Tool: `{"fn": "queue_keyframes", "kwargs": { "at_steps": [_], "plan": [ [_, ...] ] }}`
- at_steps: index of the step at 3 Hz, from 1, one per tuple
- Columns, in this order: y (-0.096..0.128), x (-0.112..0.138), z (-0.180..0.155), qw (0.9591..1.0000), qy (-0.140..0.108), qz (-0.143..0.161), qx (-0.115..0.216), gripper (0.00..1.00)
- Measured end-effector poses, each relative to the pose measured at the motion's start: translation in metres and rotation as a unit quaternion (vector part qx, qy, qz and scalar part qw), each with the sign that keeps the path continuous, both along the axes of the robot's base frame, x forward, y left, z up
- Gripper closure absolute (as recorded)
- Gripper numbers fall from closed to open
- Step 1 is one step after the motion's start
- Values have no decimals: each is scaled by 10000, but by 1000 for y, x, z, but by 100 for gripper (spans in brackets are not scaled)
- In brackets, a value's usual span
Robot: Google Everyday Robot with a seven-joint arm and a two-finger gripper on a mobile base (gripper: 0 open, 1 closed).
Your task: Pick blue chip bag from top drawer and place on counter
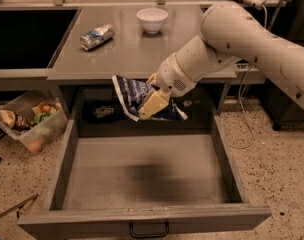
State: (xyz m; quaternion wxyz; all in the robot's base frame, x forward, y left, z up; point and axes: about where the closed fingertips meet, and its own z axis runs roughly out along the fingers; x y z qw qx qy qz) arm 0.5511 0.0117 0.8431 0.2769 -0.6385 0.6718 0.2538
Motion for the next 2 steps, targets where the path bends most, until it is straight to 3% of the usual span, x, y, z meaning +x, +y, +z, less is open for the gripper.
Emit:
{"fn": "queue_keyframes", "kwargs": {
  "at_steps": [1, 2],
  "plan": [
    [2, 2, 4, 10000, -41, 16, -27, 100],
    [8, 24, 43, 9992, -410, -2, -20, 100]
  ]
}}
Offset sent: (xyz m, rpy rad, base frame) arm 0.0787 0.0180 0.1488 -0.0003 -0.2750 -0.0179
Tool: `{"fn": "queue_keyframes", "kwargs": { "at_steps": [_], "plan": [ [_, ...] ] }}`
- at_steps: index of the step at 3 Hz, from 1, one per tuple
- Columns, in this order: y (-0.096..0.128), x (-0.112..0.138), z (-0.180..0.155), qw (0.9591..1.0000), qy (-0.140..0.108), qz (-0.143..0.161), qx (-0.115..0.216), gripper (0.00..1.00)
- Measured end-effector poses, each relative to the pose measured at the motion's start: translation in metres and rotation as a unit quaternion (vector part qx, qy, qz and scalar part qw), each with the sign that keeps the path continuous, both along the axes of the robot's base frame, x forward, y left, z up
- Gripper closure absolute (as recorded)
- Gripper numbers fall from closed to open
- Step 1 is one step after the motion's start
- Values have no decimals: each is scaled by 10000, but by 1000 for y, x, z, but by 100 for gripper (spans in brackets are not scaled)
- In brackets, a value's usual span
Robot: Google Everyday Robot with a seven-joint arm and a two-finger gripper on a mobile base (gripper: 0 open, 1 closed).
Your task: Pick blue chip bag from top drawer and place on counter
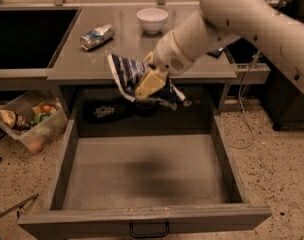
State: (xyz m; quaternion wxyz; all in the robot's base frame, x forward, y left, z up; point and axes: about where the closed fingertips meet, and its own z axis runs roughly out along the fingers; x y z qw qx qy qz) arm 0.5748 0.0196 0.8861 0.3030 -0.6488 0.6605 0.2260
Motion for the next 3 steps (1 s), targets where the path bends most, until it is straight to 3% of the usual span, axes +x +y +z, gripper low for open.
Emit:
{"fn": "queue_keyframes", "kwargs": {
  "at_steps": [1, 2, 3],
  "plan": [
    [7, 37, 67, 9978, -649, -51, 118, 100],
    [2, 70, 110, 9904, -1320, -332, 255, 100],
    [-8, 112, 114, 9778, -1876, -877, 330, 100]
  ]
}}
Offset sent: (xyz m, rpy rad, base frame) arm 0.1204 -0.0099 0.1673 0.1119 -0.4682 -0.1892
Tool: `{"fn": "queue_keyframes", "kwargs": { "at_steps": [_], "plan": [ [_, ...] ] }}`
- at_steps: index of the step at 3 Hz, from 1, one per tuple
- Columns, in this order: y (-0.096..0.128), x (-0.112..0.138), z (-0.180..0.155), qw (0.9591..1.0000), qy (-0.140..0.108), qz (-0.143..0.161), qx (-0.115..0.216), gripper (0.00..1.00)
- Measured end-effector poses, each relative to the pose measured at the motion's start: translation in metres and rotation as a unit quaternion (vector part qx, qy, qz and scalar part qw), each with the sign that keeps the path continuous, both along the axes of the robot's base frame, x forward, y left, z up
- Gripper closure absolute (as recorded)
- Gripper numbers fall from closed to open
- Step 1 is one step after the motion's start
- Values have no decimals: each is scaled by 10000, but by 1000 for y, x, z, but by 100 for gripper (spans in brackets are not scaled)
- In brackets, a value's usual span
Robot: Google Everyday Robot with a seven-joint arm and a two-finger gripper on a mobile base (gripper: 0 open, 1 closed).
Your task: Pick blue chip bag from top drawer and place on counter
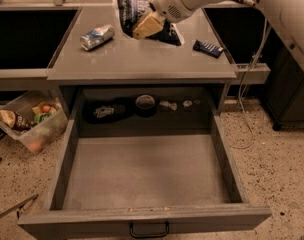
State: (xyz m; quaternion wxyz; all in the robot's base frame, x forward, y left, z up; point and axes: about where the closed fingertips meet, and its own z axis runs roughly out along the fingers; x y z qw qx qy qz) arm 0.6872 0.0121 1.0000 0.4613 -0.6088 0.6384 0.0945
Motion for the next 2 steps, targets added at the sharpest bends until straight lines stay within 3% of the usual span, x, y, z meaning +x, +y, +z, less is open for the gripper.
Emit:
{"fn": "queue_keyframes", "kwargs": {
  "at_steps": [1, 2],
  "plan": [
    [49, 118, -67, 9982, -151, -217, -542, 100],
    [53, 122, -70, 9980, -143, -202, -577, 100]
  ]
}}
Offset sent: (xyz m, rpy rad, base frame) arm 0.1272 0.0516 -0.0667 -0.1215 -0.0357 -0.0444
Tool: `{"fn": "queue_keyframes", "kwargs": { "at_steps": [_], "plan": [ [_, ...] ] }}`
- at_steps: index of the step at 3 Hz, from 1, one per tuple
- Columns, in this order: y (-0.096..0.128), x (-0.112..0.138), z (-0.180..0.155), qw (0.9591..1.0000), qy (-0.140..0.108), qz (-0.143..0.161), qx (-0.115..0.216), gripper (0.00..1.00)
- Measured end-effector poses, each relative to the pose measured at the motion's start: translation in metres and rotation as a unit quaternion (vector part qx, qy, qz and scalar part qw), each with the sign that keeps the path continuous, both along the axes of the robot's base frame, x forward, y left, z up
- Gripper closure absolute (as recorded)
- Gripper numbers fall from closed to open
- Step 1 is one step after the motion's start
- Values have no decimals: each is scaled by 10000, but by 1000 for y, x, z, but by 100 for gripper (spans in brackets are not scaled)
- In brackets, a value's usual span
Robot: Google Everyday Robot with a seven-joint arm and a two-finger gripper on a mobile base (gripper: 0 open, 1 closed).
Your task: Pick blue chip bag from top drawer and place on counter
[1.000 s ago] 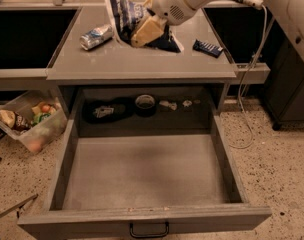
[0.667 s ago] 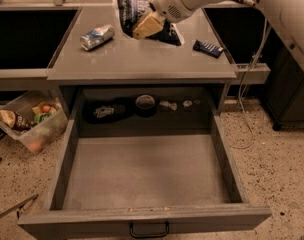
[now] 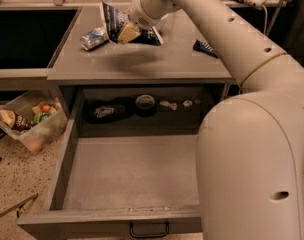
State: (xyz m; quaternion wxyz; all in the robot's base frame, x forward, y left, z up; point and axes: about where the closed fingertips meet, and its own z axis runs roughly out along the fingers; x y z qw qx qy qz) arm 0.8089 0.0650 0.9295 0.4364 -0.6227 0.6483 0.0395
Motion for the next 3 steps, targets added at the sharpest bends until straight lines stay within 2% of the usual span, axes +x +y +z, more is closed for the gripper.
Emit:
{"fn": "queue_keyframes", "kwargs": {
  "at_steps": [1, 2, 3],
  "plan": [
    [2, -1, -13, 9999, 150, 30, 23, 100],
    [3, -20, -80, 9945, 999, 168, 258, 100],
    [3, -20, -80, 9945, 999, 168, 258, 100]
  ]
}}
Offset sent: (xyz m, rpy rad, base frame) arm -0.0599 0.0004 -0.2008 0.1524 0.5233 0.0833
